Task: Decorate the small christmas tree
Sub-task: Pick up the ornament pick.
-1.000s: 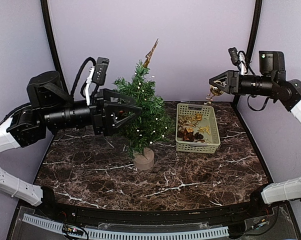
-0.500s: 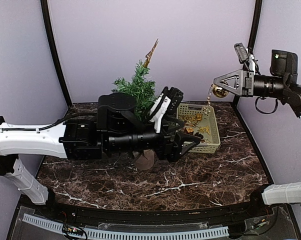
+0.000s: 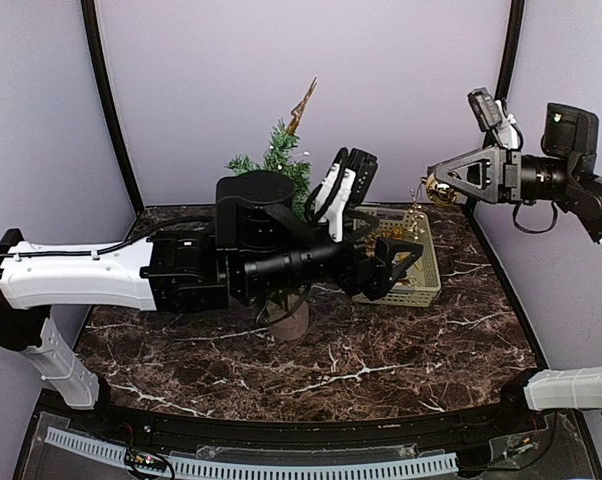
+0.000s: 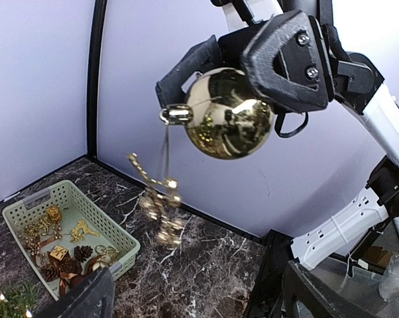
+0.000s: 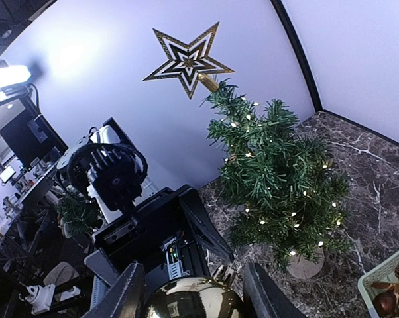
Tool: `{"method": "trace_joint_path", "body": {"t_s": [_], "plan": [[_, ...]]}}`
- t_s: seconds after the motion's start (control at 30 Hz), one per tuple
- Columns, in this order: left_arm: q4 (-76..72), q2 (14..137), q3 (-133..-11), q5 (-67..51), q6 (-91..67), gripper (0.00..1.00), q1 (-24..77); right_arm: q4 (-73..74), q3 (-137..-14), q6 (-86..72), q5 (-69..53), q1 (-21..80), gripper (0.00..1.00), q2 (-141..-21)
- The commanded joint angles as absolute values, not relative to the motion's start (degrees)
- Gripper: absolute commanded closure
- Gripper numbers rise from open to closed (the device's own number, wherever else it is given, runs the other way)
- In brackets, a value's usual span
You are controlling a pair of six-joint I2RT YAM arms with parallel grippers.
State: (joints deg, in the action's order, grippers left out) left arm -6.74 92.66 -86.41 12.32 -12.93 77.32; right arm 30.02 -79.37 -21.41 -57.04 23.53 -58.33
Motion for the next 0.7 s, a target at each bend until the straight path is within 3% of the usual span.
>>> {"method": "trace_joint_path", "body": {"t_s": [0.0,0.53,0.67], "plan": [[-6.56,93.28,-88.78,12.06,-15.78,0.08,75.71,23.91,-78.52,-23.27,-63.26,23.69,0.6,-56.8],[-12.2,97.72,-91.13,-4.02,-20.62,0.06,72.0,15.38,-75.69,-28.4,-68.63,23.73,0.61,-55.14],[-13.14,98.58,-92.33,-5.97,-20.67,0.12,71.73,13.91,-75.22,-29.23,-69.24,23.73,0.6,-54.89]]}}
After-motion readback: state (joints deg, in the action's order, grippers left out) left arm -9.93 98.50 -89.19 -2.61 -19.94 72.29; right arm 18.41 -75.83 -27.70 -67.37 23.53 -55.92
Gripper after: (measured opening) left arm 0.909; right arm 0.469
